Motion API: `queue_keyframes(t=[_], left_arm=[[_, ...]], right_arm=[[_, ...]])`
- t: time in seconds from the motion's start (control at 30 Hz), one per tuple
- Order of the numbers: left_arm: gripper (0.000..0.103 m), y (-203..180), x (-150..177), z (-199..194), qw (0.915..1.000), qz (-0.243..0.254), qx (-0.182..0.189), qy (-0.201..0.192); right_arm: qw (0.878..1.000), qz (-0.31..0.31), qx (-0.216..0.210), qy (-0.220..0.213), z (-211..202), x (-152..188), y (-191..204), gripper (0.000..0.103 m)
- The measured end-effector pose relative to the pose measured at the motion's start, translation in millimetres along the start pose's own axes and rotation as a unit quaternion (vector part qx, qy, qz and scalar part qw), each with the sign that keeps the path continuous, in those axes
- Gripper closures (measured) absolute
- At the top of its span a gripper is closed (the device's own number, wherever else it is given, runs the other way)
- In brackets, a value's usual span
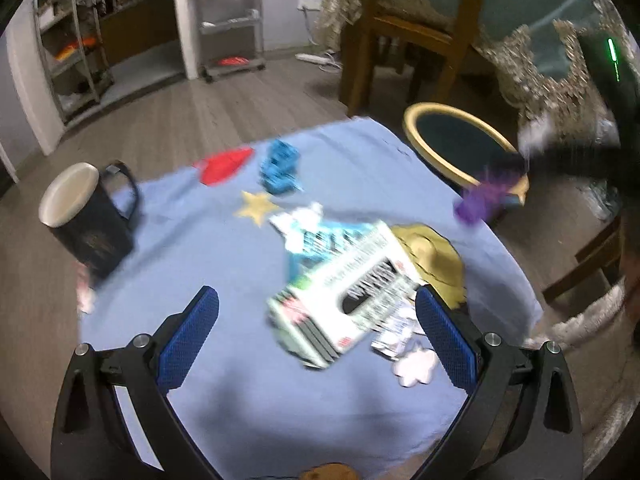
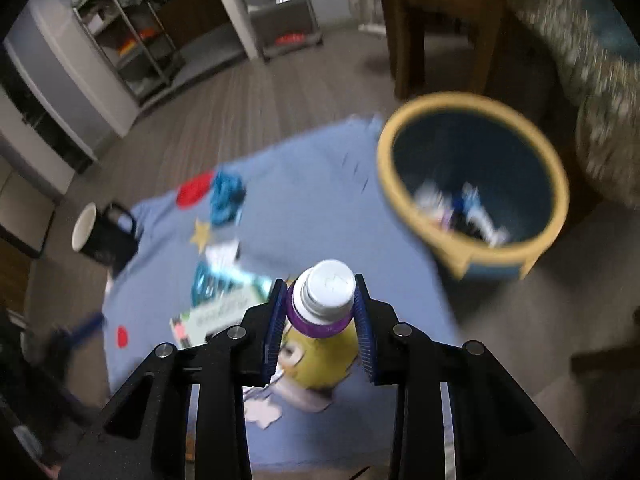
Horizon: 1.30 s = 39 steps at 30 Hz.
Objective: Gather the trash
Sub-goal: 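Grasp the foil blister pack with the left gripper while right gripper carries the bottle to the basket, then open both grippers over the wastebasket to drop the bottle and blister pack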
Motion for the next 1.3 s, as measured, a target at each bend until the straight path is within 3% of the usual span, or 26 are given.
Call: queue_keyframes(t=[0.13, 0.33, 0.67, 0.77, 0.83, 1.07, 1.3], left_arm=[[0.009, -38.0, 17.5, 20.6, 0.9979, 0.025, 0.054, 0.023], [0.050, -74.5, 46.1, 57.9, 0.9889, 0.051, 0.111, 0.085], [0.053, -77.0, 55.0, 89.4, 0.9900, 0.069, 0.069, 0.103], [0.077, -75.0, 52.8, 90.7, 0.9904, 0.077, 0.052, 0.103], [0.080, -75.9, 51.9, 88.8, 0.9892, 0.059, 0.075, 0.111], [0.080, -85.4, 24.9, 52.2, 0.9916, 0.053, 0.101, 0.062], [0.080, -114.2, -41.5, 24.0, 0.9902, 0.079, 0.115, 0.003]], right_arm=[[0.998, -0.053, 0.012, -0.037, -21.1, -30.5, -11.3, 0.069], [0.998, -0.019, -0.036, -0.041, -17.1, -37.3, -18.2, 0.069], [0.997, -0.004, -0.068, -0.042, -18.0, -44.1, -20.6, 0.069], [0.996, 0.002, -0.072, -0.049, -22.6, -48.0, -25.4, 0.069], [0.996, 0.010, -0.075, -0.054, -25.2, -50.5, -29.5, 0.069], [0.993, 0.044, -0.078, -0.075, -34.7, -65.8, -48.5, 0.069], [0.989, 0.089, -0.027, -0.117, -45.8, -96.1, -111.0, 0.069]])
Point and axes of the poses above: each gripper's, at about its wrist camera, not at the fingertips, and z roughly the way its jaws point, y to its left, x to its underside, the point moved 10 cm from there along z, roughly the way its jaws point, and after that the axes turned 1 degree about -x, right-handed, at the moved point
